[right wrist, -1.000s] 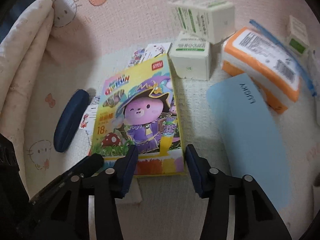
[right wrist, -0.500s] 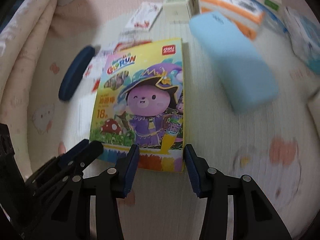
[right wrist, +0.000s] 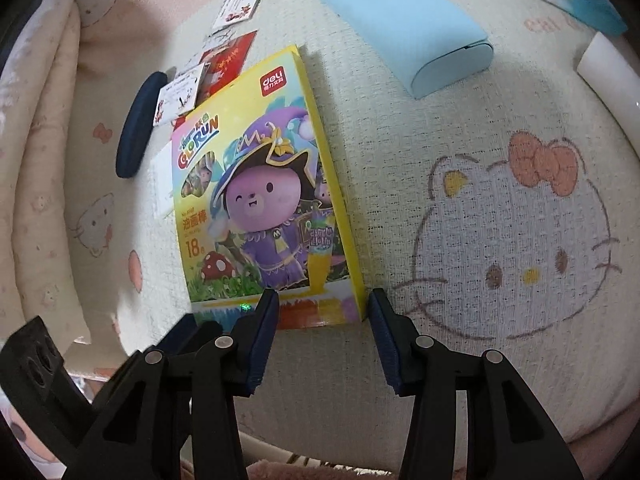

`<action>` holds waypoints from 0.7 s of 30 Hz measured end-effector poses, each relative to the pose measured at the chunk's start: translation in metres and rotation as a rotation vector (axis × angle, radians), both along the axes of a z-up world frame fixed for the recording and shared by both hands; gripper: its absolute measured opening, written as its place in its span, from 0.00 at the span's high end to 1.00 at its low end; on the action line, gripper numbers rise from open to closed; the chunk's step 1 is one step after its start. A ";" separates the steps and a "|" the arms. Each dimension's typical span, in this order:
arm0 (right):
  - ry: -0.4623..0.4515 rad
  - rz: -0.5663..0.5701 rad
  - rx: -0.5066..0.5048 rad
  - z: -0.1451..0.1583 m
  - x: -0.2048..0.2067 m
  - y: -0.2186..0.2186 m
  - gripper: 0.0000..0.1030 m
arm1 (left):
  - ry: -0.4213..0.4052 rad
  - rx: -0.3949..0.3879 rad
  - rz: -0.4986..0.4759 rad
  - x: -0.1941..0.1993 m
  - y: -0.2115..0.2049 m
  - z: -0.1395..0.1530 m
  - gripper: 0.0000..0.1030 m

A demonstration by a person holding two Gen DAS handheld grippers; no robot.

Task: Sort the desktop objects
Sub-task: 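Lift the crayon box and carry it toward the cardboard carton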

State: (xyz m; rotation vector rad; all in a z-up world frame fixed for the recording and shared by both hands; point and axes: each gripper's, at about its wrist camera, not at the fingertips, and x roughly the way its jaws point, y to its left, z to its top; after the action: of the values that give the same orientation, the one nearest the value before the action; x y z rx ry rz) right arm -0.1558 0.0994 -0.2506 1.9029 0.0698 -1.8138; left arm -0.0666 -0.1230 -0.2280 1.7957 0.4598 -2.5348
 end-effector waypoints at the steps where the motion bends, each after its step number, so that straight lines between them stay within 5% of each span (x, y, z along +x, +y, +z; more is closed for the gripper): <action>1: -0.010 -0.010 -0.015 0.000 -0.002 0.003 0.56 | 0.006 0.019 0.014 -0.001 -0.003 0.002 0.69; 8: -0.035 -0.135 -0.167 0.006 -0.023 0.022 0.49 | 0.080 0.090 0.136 -0.018 -0.043 0.013 0.47; 15: 0.048 -0.090 -0.213 0.006 -0.033 0.005 0.44 | 0.047 0.244 0.239 -0.048 -0.069 -0.009 0.47; 21: 0.088 -0.001 -0.211 -0.005 -0.045 -0.015 0.39 | 0.039 0.289 0.247 -0.064 -0.064 -0.020 0.47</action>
State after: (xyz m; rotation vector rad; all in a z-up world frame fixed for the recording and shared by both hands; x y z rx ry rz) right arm -0.2011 0.0846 -0.2560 1.6781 -0.0889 -1.8268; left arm -0.1306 -0.1873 -0.2484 1.6431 1.0266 -2.4358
